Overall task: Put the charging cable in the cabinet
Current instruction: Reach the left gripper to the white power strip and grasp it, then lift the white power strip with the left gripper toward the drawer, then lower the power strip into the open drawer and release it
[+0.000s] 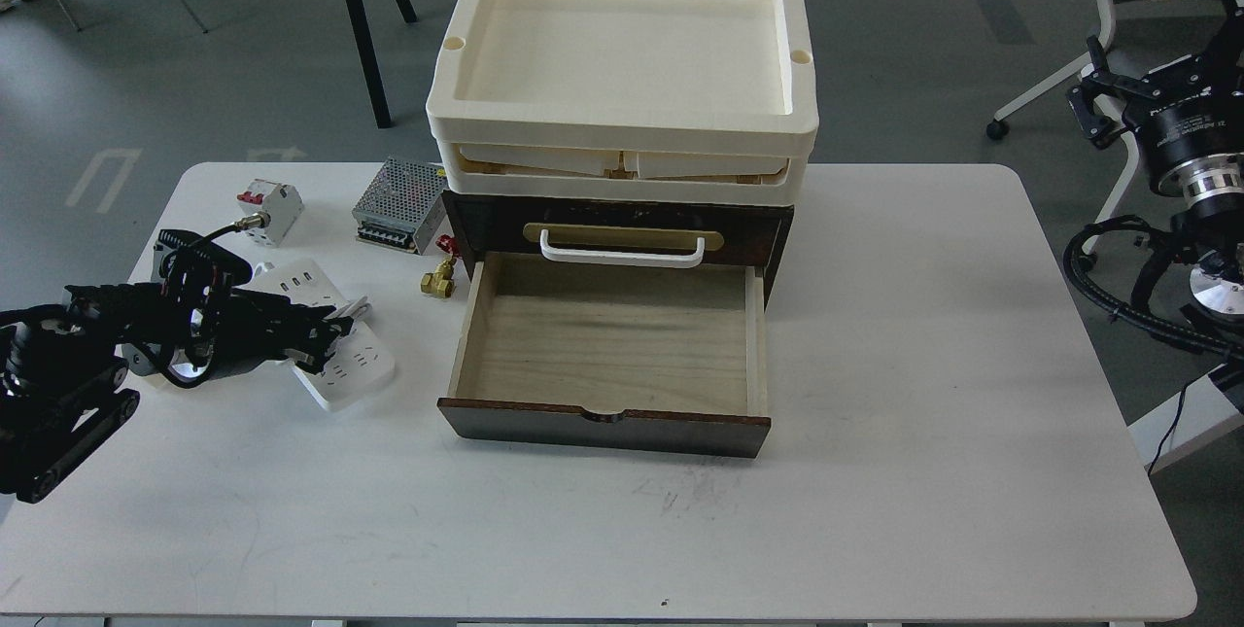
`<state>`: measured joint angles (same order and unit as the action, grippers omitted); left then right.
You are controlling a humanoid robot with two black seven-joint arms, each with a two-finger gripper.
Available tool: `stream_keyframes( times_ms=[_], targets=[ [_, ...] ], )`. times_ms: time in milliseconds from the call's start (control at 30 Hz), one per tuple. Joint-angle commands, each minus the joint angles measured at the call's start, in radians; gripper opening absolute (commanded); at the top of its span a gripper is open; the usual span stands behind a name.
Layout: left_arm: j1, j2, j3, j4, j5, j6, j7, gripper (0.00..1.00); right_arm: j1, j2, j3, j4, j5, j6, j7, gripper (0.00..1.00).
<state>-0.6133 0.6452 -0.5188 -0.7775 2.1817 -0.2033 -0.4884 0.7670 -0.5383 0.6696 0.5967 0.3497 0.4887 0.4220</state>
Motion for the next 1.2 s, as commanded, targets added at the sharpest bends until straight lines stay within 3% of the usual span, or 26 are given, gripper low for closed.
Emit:
stream_keyframes(
  times_ms=[0, 167, 367, 500, 700, 800, 1000, 1167],
  targets=[
    [-0.008, -0.001, -0.001, -0.008, 0.0, 0.001, 0.0, 0.0, -0.003, -0.006, 0.007, -0.001, 0.0, 0.0, 0.0, 1.0],
    [-0.058, 0.057, -0.003, -0.104, 0.0, -0.066, 0.0, 0.0, -0.012, -0.014, 0.01, 0.0, 0.0, 0.0, 0.001, 1.0],
    [-0.051, 0.282, 0.002, -0.398, 0.0, -0.229, 0.0, 0.0, -0.014, -0.043, 0.016, 0.0, 0.0, 0.0, 0.0, 1.0],
    [0.0, 0.433, 0.017, -0.592, 0.0, -0.252, 0.0, 0.0, -0.021, -0.049, 0.027, -0.001, 0.0, 0.0, 0.001, 1.0],
    [0.043, 0.571, 0.017, -0.867, -0.457, -0.252, 0.0, 0.0, -0.032, -0.049, 0.028, 0.0, 0.0, 0.0, 0.001, 1.0],
    [0.043, 0.564, 0.014, -0.921, -0.635, -0.243, 0.0, 0.0, -0.034, -0.051, 0.028, 0.0, 0.0, 0.0, 0.001, 1.0],
    [0.047, 0.456, 0.013, -0.919, -0.859, -0.239, 0.0, 0.0, -0.035, -0.057, 0.035, 0.0, 0.0, 0.0, 0.001, 1.0],
    [0.049, 0.295, 0.017, -0.797, -0.91, -0.222, 0.0, 0.0, -0.037, -0.069, 0.038, 0.0, 0.0, 0.0, 0.001, 1.0]
  ],
)
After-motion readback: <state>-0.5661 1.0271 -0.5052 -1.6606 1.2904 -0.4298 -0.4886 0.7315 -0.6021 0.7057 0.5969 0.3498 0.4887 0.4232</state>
